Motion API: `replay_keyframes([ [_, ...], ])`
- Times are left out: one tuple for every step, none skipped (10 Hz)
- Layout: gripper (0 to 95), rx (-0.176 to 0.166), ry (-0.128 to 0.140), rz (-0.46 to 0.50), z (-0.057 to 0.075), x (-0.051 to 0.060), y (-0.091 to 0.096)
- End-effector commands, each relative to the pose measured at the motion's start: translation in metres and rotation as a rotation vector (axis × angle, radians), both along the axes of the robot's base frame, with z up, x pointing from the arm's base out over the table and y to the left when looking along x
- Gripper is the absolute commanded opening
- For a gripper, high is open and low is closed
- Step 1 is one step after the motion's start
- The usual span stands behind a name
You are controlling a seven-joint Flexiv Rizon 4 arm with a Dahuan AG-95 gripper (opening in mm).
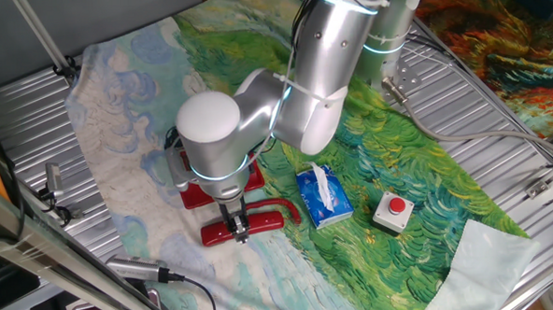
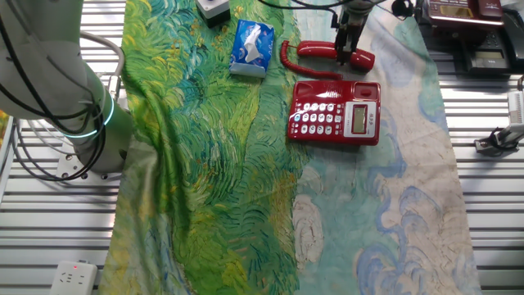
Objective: Place the handset of the telephone on the corresponding phone cradle
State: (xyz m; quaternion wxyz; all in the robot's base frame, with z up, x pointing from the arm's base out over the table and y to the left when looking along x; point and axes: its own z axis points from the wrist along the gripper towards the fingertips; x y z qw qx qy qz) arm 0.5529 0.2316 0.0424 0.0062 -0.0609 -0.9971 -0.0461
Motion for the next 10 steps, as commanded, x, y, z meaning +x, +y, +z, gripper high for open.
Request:
replay_keyframes([
  [0.0,0.000,0.012,0.015,0.006,-0.001,0.002],
  [0.0,0.000,0.018,0.022,0.010,-0.001,0.002],
  [0.0,0.003,0.025,0.038,0.016,-0.002,0.003],
  [0.0,0.005,0.033,0.052,0.023,-0.004,0.004],
  [0.0,0.005,0.040,0.059,0.027,-0.005,0.004],
  [0.0,0.006,0.064,0.090,0.042,-0.009,0.002],
  [0.0,0.007,0.067,0.106,0.046,-0.012,-0.002],
  [0.0,0.009,0.068,0.120,0.048,-0.014,-0.006],
  [0.0,0.010,0.071,0.128,0.050,-0.015,-0.009],
  [0.0,0.011,0.079,0.138,0.054,-0.018,-0.014],
])
